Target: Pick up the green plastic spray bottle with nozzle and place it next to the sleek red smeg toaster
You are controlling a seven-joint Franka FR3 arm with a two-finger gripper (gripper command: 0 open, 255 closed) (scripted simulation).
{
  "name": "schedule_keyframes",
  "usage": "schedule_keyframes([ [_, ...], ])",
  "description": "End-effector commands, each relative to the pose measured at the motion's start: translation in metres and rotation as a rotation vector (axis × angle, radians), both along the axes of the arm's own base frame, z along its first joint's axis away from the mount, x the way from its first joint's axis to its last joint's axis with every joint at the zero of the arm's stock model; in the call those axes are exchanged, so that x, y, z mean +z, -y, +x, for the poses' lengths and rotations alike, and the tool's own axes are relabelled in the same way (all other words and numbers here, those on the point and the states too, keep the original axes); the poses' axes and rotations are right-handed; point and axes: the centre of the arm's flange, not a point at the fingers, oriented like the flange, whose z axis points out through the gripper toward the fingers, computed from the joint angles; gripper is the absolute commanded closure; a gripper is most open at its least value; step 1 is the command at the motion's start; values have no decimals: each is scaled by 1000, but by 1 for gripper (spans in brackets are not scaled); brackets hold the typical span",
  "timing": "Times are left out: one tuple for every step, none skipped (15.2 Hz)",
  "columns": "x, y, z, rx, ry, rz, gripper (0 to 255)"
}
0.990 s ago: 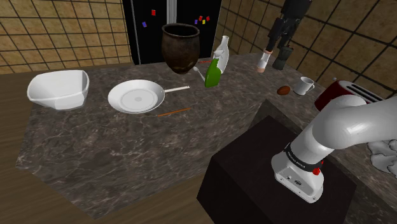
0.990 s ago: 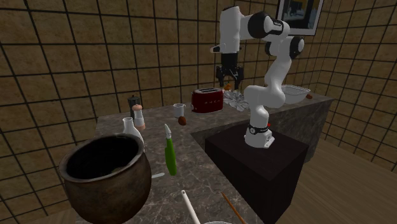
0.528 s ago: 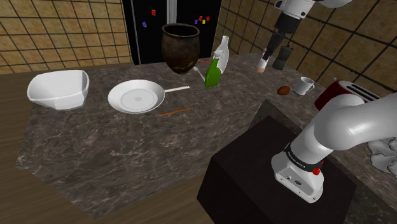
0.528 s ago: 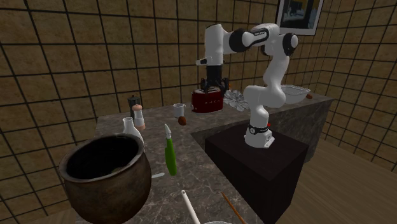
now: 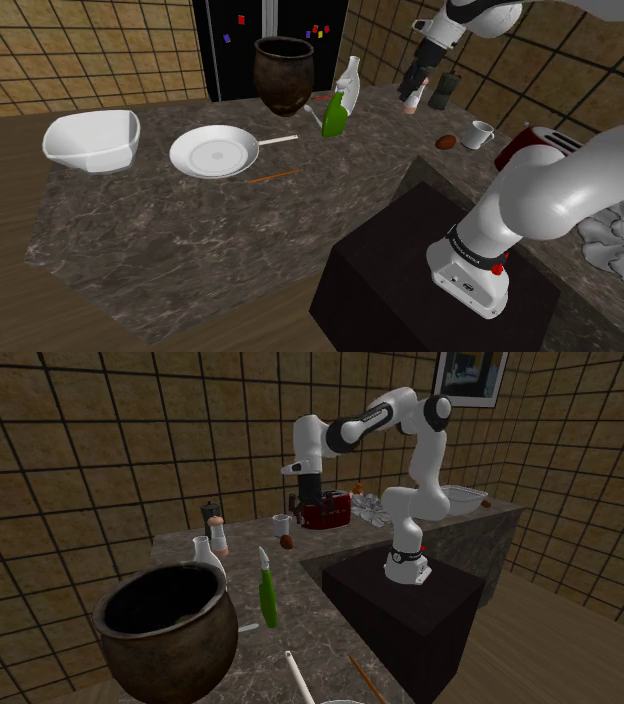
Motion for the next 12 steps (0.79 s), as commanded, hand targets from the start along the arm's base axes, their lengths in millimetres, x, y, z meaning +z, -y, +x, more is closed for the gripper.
schedule_keyframes([
  [-17,13,20,84,34,15,0],
  [-25,18,30,123,48,24,0],
  [-33,23,40,162,63,33,0],
  [-41,27,51,200,78,43,0],
  [-49,31,62,239,92,52,0],
  [-56,35,73,278,107,62,0],
  [-63,37,85,317,121,71,0],
  [-71,39,97,356,136,81,0],
  [-78,41,109,395,151,90,0],
  [-85,42,121,434,165,99,0],
  [-91,43,133,473,180,109,0],
  [-98,43,145,511,195,118,0],
])
